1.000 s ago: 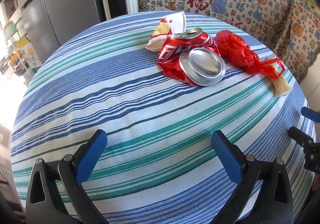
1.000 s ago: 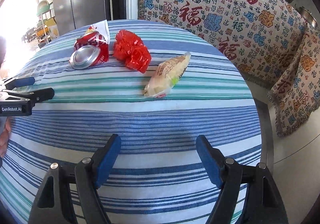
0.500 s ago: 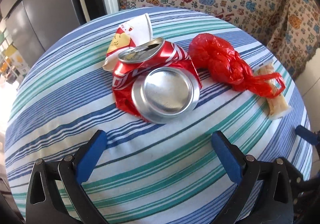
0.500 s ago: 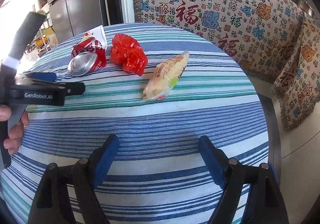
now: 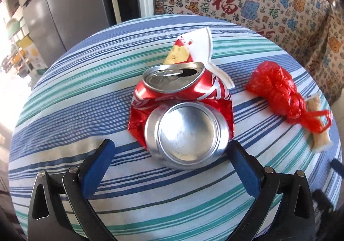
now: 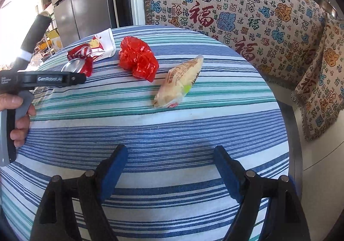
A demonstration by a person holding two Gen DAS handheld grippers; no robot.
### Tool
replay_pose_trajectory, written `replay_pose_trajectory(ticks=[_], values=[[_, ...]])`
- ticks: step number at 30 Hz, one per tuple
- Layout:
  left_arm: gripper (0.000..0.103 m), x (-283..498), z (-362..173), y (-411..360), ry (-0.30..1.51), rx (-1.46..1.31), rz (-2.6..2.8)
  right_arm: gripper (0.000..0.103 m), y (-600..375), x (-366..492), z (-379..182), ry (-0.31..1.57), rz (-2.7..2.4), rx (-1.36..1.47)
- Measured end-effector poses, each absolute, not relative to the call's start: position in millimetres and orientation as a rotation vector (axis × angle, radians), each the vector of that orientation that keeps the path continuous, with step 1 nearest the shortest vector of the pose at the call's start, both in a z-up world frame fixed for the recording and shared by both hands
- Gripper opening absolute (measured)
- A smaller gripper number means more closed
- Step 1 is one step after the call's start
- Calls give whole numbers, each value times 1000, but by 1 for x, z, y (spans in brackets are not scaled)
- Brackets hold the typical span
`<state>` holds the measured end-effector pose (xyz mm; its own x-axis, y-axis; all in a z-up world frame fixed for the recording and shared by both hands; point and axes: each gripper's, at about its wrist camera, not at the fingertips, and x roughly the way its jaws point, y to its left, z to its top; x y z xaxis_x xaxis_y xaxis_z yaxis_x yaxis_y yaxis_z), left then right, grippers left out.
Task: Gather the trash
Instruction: 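Approach the crushed red Coca-Cola can with the left gripper, then grasp the Coca-Cola can with the left gripper while the right gripper grasps the bread-roll wrapper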
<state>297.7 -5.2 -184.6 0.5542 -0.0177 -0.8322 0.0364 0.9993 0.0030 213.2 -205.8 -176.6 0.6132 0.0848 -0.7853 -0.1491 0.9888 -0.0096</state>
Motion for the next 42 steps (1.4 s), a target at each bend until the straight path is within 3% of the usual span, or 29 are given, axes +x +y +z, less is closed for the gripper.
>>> replay_pose_trajectory(ticks=[6, 17, 29, 34, 41, 42], values=[[103, 277, -183, 35, 971, 21, -95, 84, -207, 213, -177, 900, 134, -76], [103, 331, -185, -23, 985, -1, 26, 84, -208, 211, -177, 900, 136, -77], [103, 295, -184, 41, 960, 47, -97, 86, -210, 215, -175, 920, 161, -75], [103, 300, -185, 27, 953, 49, -70, 96, -208, 236, -176, 939, 101, -29], [103, 309, -185, 26, 954, 29, -44, 96, -200, 286, -178, 938, 61, -19], [103, 309, -185, 26, 954, 30, -46, 92, -202, 290, -178, 935, 54, -15]])
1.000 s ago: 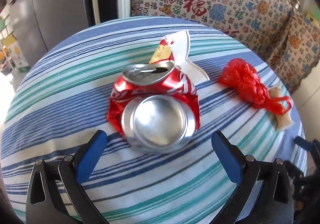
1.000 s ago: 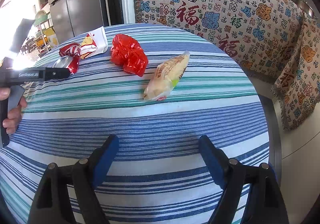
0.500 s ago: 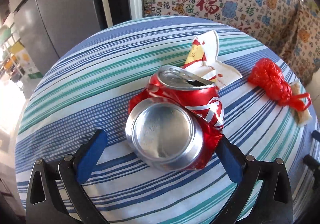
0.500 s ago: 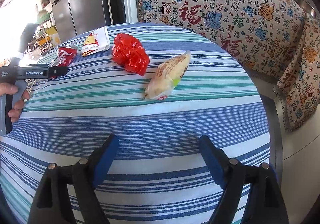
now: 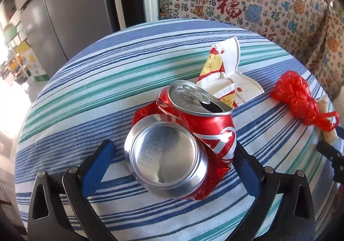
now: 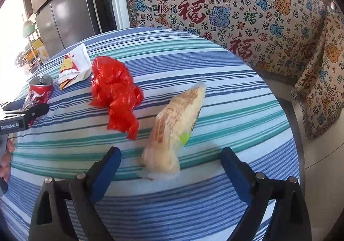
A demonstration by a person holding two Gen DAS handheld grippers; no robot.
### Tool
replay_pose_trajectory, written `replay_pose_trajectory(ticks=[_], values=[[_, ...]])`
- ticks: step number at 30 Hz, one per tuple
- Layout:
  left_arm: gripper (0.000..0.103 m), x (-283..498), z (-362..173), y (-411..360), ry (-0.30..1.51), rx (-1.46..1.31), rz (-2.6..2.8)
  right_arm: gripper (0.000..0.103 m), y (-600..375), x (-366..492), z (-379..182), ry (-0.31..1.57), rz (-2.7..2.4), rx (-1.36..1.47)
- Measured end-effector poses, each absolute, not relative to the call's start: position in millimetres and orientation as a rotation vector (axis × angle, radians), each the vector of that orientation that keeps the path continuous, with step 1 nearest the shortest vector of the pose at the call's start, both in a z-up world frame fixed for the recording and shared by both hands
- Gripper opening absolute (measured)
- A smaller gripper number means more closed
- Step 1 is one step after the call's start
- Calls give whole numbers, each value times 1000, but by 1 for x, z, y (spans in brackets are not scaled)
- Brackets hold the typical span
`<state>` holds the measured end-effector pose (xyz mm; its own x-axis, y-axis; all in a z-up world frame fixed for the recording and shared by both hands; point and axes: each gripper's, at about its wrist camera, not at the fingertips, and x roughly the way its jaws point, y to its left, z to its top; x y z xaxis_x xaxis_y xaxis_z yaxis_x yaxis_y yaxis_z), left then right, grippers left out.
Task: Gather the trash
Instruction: 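Grasp the Coca-Cola can with the left gripper while the right gripper grasps the bread-roll wrapper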
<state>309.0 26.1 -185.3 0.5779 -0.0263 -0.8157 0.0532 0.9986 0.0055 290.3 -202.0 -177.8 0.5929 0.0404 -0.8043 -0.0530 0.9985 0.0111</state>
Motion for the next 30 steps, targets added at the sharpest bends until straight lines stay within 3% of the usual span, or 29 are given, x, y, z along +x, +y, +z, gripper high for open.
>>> replay_pose_trajectory(ticks=[2, 3, 4, 8, 11, 15, 17, 20, 24, 30], values=[[103, 307, -185, 27, 952, 32, -54, 57, -206, 294, -174, 909, 38, -18], [102, 306, -185, 27, 950, 35, -60, 33, -209, 295, -173, 905, 42, -19], [99, 305, -185, 28, 945, 36, -63, 31, -211, 294, -172, 909, 45, -13], [85, 288, -181, 34, 924, 66, -118, 31, -213, 281, -171, 932, 90, -29], [84, 273, -181, 47, 922, 76, -146, 31, -210, 258, -170, 946, 121, -81], [87, 267, -181, 59, 923, 64, -129, 33, -209, 236, -169, 933, 133, -129], [100, 268, -183, 55, 937, 75, -115, 34, -209, 231, -169, 921, 118, -144], [103, 268, -185, 54, 944, 75, -100, 42, -207, 230, -169, 908, 88, -168], [103, 269, -185, 55, 948, 65, -101, 73, -209, 235, -170, 909, 52, -160], [103, 270, -185, 54, 948, 64, -102, 76, -216, 242, -174, 943, 84, -44]])
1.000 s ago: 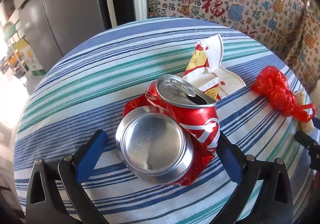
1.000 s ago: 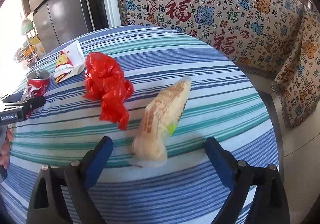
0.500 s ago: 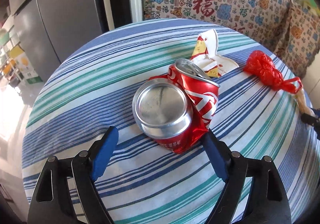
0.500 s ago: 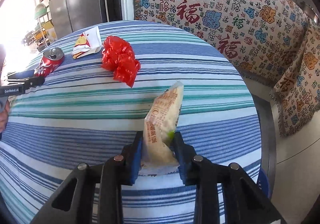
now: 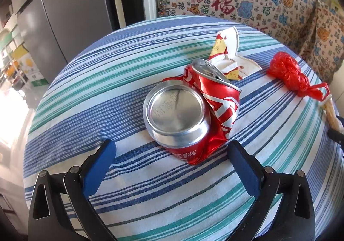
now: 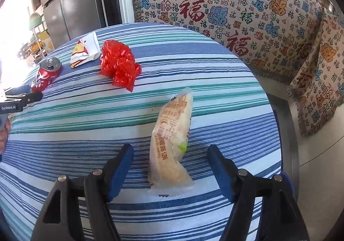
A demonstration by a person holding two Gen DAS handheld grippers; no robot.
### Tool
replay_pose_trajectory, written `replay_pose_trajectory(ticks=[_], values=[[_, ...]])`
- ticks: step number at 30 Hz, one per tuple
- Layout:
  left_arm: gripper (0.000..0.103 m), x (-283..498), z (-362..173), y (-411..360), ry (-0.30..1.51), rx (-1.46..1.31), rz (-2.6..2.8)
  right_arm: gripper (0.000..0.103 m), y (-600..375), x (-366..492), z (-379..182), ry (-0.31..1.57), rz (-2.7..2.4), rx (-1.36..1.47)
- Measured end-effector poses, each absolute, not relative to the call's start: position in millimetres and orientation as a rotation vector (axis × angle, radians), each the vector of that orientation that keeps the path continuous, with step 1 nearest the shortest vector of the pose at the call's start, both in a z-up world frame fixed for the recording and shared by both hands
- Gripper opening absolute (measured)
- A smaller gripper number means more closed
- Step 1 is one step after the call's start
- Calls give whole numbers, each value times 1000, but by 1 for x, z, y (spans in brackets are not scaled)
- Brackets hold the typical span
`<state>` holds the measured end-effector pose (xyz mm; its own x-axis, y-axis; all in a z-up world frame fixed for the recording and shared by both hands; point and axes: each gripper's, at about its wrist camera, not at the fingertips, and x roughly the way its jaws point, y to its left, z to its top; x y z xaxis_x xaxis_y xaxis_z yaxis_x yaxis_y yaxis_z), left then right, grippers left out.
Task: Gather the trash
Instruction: 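Grasp the Coca-Cola can with the left gripper while the right gripper grasps the bread-roll wrapper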
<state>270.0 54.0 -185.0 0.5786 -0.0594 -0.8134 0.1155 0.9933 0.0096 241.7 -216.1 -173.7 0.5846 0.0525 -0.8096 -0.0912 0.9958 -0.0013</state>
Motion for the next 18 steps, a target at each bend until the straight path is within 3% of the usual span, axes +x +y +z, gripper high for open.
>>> replay_pose_trajectory(ticks=[5, 10, 17, 18], values=[[103, 270, -185, 53, 950, 62, -105, 86, -209, 246, -176, 943, 83, -44], [103, 289, -184, 40, 956, 54, -144, 103, -200, 261, -180, 948, 77, -36], [100, 315, -186, 25, 956, 66, -141, 102, -195, 280, -180, 950, 96, -43], [93, 315, -184, 29, 932, 42, -121, 89, -197, 280, -178, 940, 101, -35]])
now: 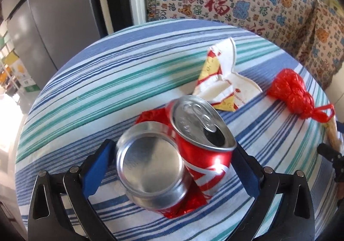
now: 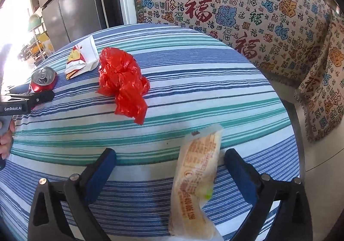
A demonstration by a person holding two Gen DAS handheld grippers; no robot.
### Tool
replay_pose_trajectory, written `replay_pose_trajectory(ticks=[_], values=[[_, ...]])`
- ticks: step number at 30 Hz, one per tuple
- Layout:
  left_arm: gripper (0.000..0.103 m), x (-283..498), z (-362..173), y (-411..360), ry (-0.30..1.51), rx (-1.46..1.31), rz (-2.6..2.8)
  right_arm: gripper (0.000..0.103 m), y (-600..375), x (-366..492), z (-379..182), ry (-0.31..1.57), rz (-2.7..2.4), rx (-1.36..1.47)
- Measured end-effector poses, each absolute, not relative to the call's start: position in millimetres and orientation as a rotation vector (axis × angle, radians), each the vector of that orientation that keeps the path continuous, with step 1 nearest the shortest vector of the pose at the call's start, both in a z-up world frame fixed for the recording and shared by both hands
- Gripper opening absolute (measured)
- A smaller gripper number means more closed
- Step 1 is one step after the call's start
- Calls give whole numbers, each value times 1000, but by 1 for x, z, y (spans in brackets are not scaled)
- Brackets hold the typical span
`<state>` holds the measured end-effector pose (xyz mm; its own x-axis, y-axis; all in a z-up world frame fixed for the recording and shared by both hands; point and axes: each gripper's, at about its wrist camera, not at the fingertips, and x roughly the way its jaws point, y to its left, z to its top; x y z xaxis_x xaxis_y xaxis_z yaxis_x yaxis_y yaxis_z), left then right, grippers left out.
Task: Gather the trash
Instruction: 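Grasp the Coca-Cola can with the left gripper while the right gripper grasps the bread-roll wrapper, then carry both items over the blue wastebasket and open both grippers to drop them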
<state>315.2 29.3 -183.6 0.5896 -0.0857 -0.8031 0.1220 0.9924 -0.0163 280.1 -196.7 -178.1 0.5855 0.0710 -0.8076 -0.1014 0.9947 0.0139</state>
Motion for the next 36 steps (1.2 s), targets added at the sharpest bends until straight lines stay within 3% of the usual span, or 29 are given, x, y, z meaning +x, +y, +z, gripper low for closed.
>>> replay_pose_trajectory(ticks=[1, 2, 16, 29, 36], values=[[89, 315, -181, 34, 916, 20, -117, 46, -198, 279, -175, 920, 96, -37], [88, 315, -179, 37, 909, -6, -134, 23, -200, 278, -171, 913, 87, -51], [88, 245, -140, 0, 821, 5, -259, 23, -247, 225, -128, 855, 182, 83], [88, 175, -87, -180, 789, 35, -628, 23, -368, 149, -96, 814, -6, 101], [88, 165, -87, -299, 806, 82, -800, 23, -466, 123, -110, 865, -141, 158]])
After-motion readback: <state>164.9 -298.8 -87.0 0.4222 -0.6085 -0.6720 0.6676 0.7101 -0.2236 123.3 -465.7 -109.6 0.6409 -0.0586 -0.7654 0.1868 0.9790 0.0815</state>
